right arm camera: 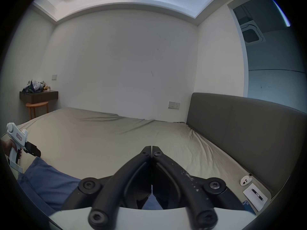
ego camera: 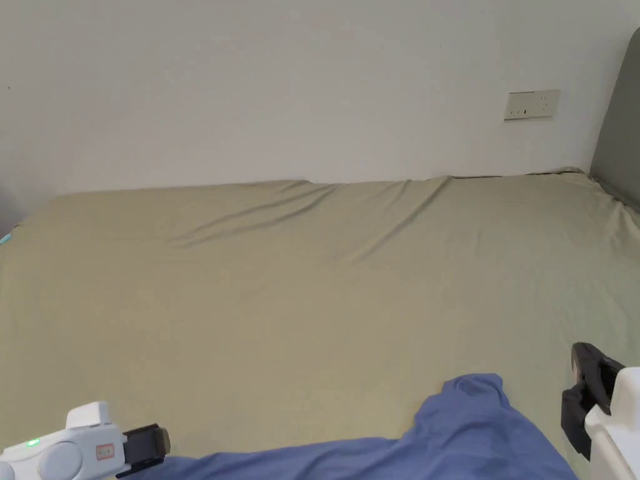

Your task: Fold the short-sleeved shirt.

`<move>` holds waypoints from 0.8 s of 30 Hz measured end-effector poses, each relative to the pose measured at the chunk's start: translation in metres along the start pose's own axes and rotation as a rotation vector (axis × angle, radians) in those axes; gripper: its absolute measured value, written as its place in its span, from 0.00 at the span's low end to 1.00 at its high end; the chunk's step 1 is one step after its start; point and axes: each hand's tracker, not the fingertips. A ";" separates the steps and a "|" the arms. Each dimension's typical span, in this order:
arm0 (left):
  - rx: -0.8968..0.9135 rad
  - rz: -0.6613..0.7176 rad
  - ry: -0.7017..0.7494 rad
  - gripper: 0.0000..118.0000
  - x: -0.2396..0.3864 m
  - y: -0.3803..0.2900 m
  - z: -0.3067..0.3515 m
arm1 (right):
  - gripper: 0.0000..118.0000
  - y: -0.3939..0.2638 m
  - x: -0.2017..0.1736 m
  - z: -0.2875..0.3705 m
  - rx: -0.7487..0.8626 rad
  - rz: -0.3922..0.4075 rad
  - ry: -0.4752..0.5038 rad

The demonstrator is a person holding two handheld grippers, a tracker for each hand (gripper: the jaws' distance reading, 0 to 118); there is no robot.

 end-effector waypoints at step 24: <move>0.147 -0.161 -0.084 0.04 0.003 -0.019 0.038 | 0.84 -0.144 0.033 -0.237 -0.776 -0.082 0.064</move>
